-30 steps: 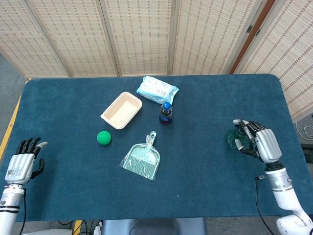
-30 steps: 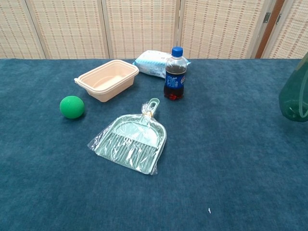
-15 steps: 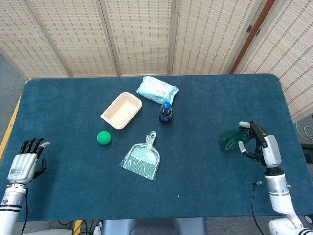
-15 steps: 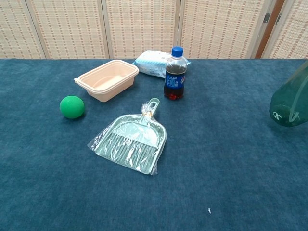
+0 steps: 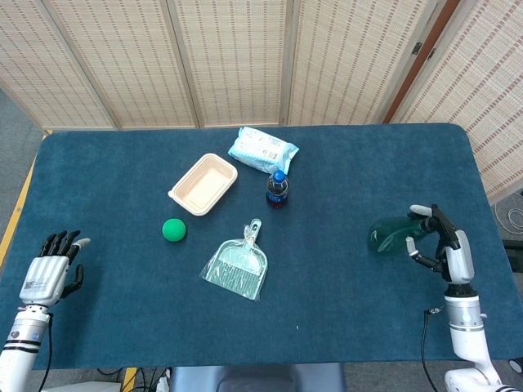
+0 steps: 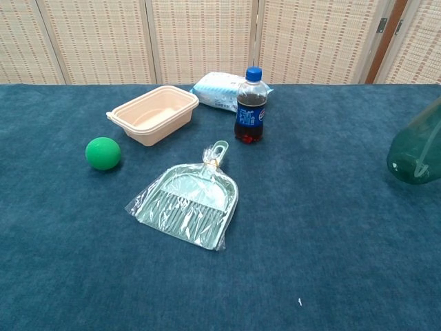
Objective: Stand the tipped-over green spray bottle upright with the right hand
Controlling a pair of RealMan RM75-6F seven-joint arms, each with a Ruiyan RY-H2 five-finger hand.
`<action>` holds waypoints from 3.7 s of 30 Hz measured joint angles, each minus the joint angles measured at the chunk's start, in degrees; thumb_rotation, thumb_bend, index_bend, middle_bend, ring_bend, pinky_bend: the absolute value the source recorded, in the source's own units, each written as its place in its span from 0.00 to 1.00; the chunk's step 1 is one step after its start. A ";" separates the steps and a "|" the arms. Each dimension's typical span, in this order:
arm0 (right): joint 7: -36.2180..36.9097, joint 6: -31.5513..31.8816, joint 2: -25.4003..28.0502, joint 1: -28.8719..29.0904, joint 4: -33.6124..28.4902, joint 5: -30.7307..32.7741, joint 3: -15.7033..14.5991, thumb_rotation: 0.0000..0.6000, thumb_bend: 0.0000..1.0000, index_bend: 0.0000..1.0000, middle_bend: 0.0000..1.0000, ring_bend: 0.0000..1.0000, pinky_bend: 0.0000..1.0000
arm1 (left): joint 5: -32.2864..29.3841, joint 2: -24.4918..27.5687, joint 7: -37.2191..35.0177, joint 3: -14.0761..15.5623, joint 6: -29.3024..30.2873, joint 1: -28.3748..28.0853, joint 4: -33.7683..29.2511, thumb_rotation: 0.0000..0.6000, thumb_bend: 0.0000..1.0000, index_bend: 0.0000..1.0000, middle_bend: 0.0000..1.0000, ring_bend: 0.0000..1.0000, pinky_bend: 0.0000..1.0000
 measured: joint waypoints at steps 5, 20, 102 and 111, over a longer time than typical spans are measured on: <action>3.99 0.40 -1.26 -0.33 1.29 0.41 0.56 1.00 0.33 0.31 0.43 0.33 0.36 | -0.33 0.07 0.23 0.21 -0.14 0.14 0.05 1.00 0.61 0.19 0.10 0.03 0.02; 6.92 -3.55 -3.64 -0.19 6.33 1.58 0.65 1.00 0.33 0.31 0.43 0.33 0.36 | -0.61 -0.37 0.09 0.42 -0.89 -0.15 0.58 1.00 0.61 0.19 0.10 0.03 0.02; 4.35 -2.84 1.19 -3.26 6.77 -0.38 -1.76 1.00 0.22 0.16 0.18 0.16 0.24 | -1.24 0.59 2.74 0.08 1.05 0.28 -2.57 1.00 0.61 0.19 0.10 0.03 0.02; -6.25 -5.41 7.97 -4.13 -0.15 -0.63 -3.60 1.00 0.22 0.16 0.18 0.15 0.24 | -1.49 0.53 2.20 -0.11 0.86 0.19 -2.07 1.00 0.61 0.19 0.10 0.03 0.02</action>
